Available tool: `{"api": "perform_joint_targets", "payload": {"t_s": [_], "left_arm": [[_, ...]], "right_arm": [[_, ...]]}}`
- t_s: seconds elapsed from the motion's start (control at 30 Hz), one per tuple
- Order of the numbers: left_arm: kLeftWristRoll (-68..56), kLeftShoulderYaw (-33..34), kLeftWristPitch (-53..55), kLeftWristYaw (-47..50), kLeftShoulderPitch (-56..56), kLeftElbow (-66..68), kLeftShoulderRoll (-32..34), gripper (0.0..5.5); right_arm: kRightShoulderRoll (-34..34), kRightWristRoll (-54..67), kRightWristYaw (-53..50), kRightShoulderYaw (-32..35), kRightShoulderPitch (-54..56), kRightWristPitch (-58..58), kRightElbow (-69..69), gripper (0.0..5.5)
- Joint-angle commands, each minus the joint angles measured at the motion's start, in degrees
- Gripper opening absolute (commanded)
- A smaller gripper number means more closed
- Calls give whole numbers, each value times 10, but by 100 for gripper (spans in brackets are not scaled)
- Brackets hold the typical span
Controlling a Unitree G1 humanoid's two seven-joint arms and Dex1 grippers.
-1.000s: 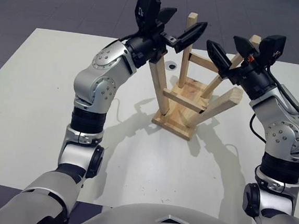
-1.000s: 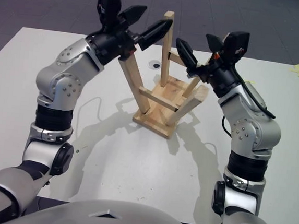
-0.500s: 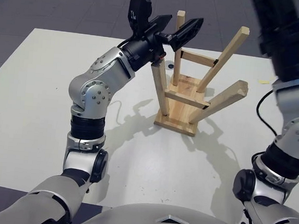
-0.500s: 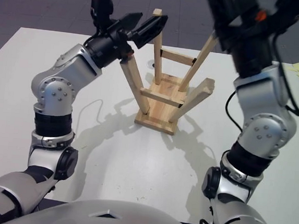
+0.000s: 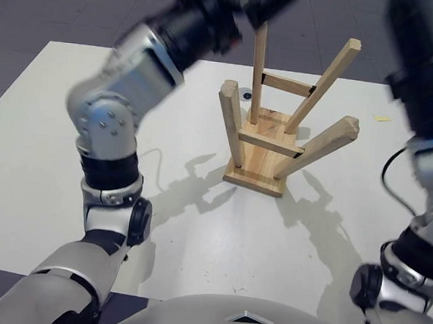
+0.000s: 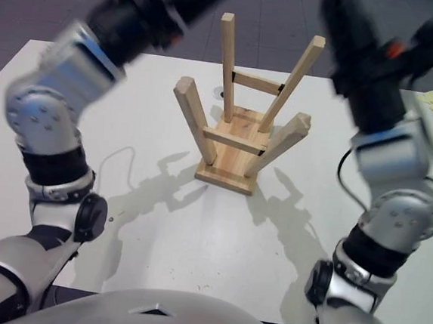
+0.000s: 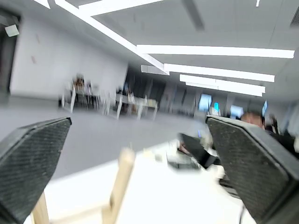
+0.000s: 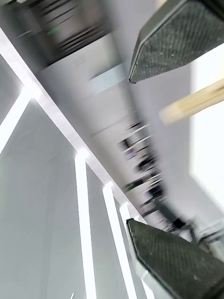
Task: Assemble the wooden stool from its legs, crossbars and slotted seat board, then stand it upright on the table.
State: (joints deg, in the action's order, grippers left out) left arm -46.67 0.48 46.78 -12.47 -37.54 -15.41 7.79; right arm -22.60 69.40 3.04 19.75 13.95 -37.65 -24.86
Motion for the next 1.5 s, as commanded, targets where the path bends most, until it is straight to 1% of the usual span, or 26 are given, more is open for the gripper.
{"api": "perform_joint_targets", "payload": {"t_s": [0.03, 0.13, 0.3, 0.37, 0.57, 0.77, 0.87, 0.97, 1.03, 1.1, 1.13, 1.2, 1.23, 1.27, 1.3, 1.37, 1.5], "left_arm": [[95, -114, -14, -8, 151, 52, 10, 536], [88, -104, -21, -3, 164, 40, -4, 536], [88, -92, -30, 2, 154, 41, -16, 536], [78, -76, -34, 9, 141, 40, -27, 536], [18, 15, -36, 43, 25, 27, -41, 536], [-46, 100, -19, 79, -104, 12, -14, 536], [-73, 127, -13, 87, -151, -3, 7, 536], [-104, 139, -4, 90, -176, -23, 22, 536], [-115, 130, 4, 82, -160, -34, 25, 536], [-82, 68, 14, 53, -82, -20, 21, 536], [-51, 15, 17, 33, -26, 0, 24, 536], [14, -113, 6, -30, 93, 52, 44, 536], [41, -163, -8, -61, 141, 79, 52, 536], [63, -194, -24, -81, 179, 100, 57, 536], [70, -197, -32, -82, 205, 107, 53, 536], [56, -180, -33, -80, 225, 83, 44, 536], [35, -152, -32, -78, 206, 57, 36, 536]], "right_arm": [[2, -101, 29, -86, -95, -7, 10, 540], [7, -101, 29, -81, -73, 12, 12, 540], [10, -112, 38, -88, -67, 25, 11, 540], [14, -109, 37, -84, -58, 29, 11, 540], [11, -57, 30, -51, 38, 39, 4, 540], [-9, 3, -1, -1, 150, 44, -4, 540], [-10, 59, -32, 20, 205, 57, -20, 540], [-9, 125, -63, 35, 236, 70, -39, 540], [-11, 153, -71, 36, 218, 68, -46, 540], [0, 148, -62, 10, 128, 43, -44, 540], [0, 110, -47, -24, 63, 23, -29, 540], [-19, -11, 1, -122, -65, 5, 21, 540], [-30, -67, 18, -163, -113, 9, 39, 540], [-29, -91, 26, -180, -143, 9, 42, 540], [-28, -100, 32, -184, -153, 13, 36, 540], [-20, -95, 37, -173, -144, 23, 26, 540], [-11, -107, 41, -154, -126, 44, 25, 540]]}}
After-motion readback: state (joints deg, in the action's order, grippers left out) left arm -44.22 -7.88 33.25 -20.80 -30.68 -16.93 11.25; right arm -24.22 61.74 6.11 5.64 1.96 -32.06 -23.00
